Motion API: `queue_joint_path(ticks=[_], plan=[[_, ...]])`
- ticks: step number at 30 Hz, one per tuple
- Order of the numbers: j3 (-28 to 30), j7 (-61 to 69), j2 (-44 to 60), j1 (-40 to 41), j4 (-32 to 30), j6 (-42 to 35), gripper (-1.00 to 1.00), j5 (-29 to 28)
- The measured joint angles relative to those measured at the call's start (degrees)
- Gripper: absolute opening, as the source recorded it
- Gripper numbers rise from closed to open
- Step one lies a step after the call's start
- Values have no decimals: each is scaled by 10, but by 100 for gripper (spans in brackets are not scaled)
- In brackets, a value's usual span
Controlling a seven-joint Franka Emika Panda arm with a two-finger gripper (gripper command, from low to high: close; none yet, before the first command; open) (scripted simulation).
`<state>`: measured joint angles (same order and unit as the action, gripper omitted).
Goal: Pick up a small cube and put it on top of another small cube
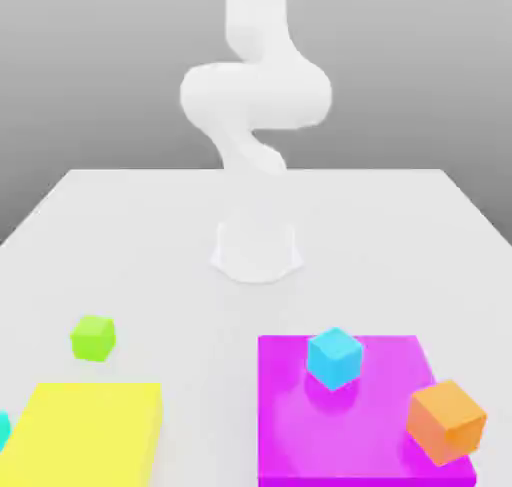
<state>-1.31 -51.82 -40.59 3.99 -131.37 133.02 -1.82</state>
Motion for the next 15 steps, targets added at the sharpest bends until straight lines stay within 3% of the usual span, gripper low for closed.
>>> queue_joint_path(ticks=[9, 15], plan=[[-30, -218, 192, 131, 16, 43, 0, -67], [-19, -353, 317, 188, 26, 72, 0, -100]])
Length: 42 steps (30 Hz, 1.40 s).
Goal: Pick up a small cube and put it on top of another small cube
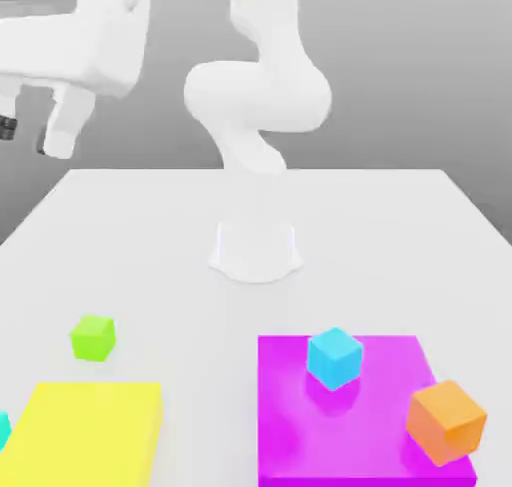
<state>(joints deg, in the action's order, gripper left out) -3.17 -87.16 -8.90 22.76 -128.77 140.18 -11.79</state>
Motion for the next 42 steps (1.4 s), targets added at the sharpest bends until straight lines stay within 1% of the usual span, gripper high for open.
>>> queue_joint_path(ticks=[4, 8, 12, 16, 20, 21, 27, 32, 38, 42], plan=[[17, -77, 81, 40, 6, 22, 0, -3], [32, -140, 160, 67, 11, 46, 0, 14], [47, -186, 237, 89, 15, 72, 0, 56], [52, -215, 311, 119, 21, 97, 0, 119], [47, -218, 394, 131, 37, 154, 0, 137], [46, -218, 408, 131, 41, 165, -100, 138], [46, -218, 416, 132, 42, 172, -100, 138], [50, -220, 337, 127, 23, 111, -100, 134], [-2, -191, 238, 66, -37, 69, -100, 98], [-48, -156, 174, 28, -80, 46, -100, 91]])
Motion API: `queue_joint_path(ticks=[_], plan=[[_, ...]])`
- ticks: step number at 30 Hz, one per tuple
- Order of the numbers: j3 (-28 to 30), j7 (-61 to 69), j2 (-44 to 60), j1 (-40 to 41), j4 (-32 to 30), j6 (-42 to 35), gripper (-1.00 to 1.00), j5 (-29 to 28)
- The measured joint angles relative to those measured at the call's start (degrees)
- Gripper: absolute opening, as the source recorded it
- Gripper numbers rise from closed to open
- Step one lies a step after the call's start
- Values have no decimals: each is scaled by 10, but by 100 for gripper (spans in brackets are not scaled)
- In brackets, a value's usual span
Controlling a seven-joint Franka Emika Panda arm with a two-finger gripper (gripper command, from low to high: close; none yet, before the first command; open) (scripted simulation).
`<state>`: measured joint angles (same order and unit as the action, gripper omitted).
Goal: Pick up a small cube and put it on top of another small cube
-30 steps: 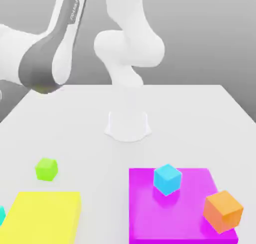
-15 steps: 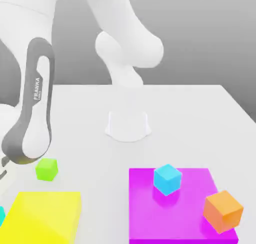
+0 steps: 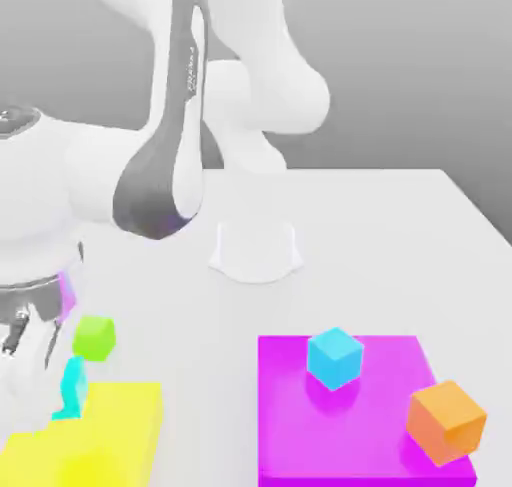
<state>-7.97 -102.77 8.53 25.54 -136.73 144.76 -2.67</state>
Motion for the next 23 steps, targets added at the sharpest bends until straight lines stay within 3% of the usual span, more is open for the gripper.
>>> queue_joint_path(ticks=[14, 19, 20, 23], plan=[[-100, 201, -226, -204, -157, -59, -100, 93], [-114, 193, -160, -208, -184, 33, -100, 71], [-115, 189, -146, -207, -187, 50, 100, 66], [-115, 189, -146, -207, -187, 50, 100, 66]])
